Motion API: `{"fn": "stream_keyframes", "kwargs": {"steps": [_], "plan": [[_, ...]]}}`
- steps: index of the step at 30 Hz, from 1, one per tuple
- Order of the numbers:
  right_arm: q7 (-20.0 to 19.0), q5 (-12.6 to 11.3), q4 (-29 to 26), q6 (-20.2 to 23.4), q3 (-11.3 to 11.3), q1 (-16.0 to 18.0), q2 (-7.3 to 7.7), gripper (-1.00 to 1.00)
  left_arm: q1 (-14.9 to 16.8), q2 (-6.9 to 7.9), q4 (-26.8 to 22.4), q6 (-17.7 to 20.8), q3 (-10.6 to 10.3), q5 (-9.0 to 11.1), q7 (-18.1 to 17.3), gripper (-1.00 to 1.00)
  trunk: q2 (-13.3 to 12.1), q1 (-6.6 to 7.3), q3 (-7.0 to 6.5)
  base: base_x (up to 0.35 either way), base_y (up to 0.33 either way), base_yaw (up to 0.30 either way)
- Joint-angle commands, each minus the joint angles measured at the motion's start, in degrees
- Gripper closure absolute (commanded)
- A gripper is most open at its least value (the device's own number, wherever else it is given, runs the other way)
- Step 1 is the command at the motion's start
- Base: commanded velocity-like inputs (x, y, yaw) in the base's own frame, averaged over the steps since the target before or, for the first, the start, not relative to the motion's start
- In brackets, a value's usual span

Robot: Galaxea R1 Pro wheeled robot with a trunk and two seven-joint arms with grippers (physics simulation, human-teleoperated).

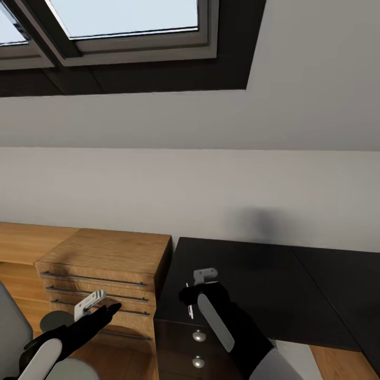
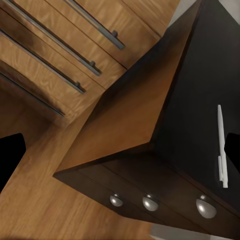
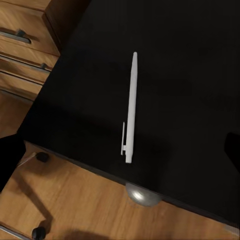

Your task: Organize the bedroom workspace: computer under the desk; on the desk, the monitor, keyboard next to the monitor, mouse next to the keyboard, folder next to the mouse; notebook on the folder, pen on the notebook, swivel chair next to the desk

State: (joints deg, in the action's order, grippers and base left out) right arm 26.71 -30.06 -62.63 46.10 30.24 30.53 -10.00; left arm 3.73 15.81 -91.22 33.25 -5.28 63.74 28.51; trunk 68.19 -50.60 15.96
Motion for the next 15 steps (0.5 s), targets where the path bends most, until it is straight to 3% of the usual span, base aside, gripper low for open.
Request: {"fn": "stream_keyframes", "kwargs": {"steps": [1,15], "plan": [[0.6,-0.6,0.4,0.1,0.1,0.3,0.00,-1.00,0.1,0.04,-0.1,0.0,-0.1,0.6,0.6,-1.00,0.1,0.00,0.08,0.000,0.000,0.000],[0.0,-1.5,10.1,-0.1,-0.1,6.4,0.00,-1.00,0.1,0.01,-0.1,0.0,-0.2,0.6,0.5,-1.00,0.1,0.00,0.08,0.000,0.000,0.000]]}}
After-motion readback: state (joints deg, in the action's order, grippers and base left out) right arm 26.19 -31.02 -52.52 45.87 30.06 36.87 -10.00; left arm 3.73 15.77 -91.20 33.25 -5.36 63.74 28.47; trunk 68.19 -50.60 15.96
